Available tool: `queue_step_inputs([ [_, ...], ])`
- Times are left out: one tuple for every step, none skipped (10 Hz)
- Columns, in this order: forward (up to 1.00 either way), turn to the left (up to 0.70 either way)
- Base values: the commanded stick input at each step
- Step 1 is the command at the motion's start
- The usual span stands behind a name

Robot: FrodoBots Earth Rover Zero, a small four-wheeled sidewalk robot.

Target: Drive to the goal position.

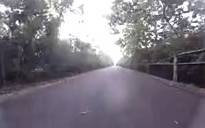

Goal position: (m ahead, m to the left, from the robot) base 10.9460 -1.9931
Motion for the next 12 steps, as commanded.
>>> queue_step_inputs([
  [1.00,0.00],
  [1.00,0.00],
  [1.00,0.00],
  [1.00,0.00],
  [1.00,0.00],
  [1.00,0.00],
  [1.00,0.00],
  [1.00,0.00],
  [1.00,0.00],
  [1.00,0.00],
  [1.00,0.00],
  [1.00,0.00],
])
